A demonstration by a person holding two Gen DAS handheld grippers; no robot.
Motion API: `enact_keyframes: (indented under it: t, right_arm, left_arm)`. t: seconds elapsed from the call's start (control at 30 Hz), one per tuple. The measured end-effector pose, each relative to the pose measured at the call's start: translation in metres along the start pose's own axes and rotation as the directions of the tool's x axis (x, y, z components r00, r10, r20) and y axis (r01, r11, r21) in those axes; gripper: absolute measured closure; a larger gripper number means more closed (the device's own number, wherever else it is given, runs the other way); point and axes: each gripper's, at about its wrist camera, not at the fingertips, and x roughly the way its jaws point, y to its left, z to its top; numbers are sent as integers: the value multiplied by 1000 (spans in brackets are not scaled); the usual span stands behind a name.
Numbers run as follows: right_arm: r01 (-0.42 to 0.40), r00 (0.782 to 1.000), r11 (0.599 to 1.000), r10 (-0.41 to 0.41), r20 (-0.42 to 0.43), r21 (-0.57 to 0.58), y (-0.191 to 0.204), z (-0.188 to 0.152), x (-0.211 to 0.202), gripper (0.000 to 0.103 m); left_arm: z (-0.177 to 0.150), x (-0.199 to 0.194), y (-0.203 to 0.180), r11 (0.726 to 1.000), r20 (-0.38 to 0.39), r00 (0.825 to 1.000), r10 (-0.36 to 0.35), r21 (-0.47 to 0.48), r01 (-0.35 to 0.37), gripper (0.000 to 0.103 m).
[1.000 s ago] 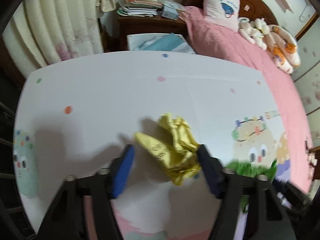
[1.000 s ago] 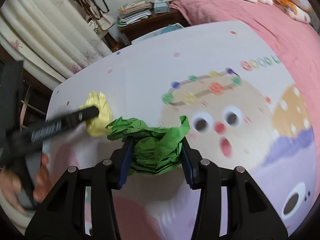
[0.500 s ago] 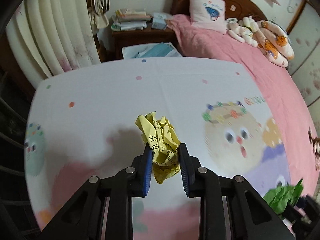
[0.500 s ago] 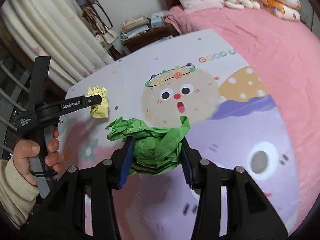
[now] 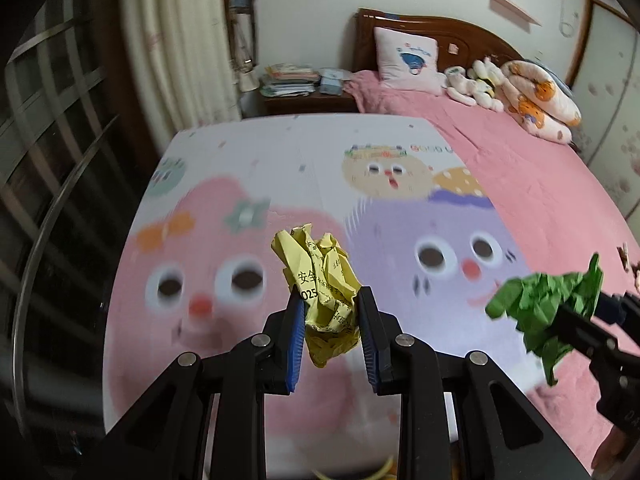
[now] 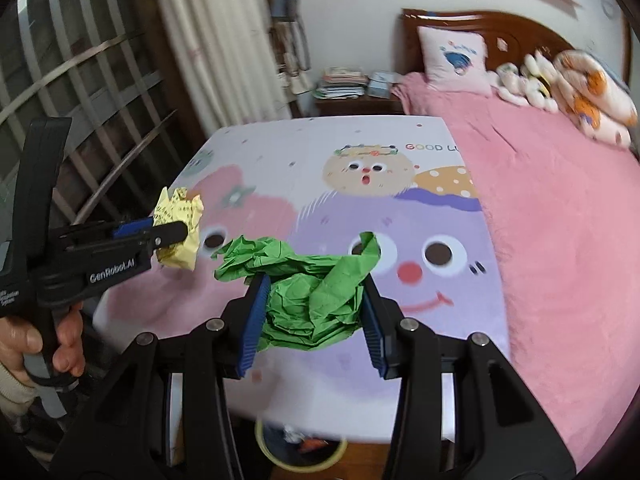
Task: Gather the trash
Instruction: 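Carry both papers over the blue bin and open both tools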
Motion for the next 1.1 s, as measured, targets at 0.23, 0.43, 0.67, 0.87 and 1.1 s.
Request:
enact_keyframes:
  t: [0.23, 0.43, 0.67, 0.87, 1.1]
  right_arm:
    - [-33, 999, 996, 31, -16, -82, 17, -70, -68, 62]
    - [-48, 997, 991, 41, -62, -122, 36, -118, -81, 62]
    - [-43, 986, 995, 29, -165, -87, 47, -165, -43, 62]
    - [-15, 969, 1000, 10, -247, -18, 51, -218, 16, 62]
    - [79, 944, 996, -59, -325, 50, 42, -296, 93, 62]
  left_arm:
    - [-119, -66, -34, 998, -56, 998, 43, -50, -46, 79]
    - [-186, -95, -46, 997, -90, 993, 71, -24, -73, 79]
    - [-234, -71, -34, 998, -170, 984, 58, -13, -61, 79]
    - [-289, -15, -26, 998, -256, 965, 56, 21, -53, 79]
    - [-345, 65, -14, 998, -308, 949, 65, 44, -54, 79]
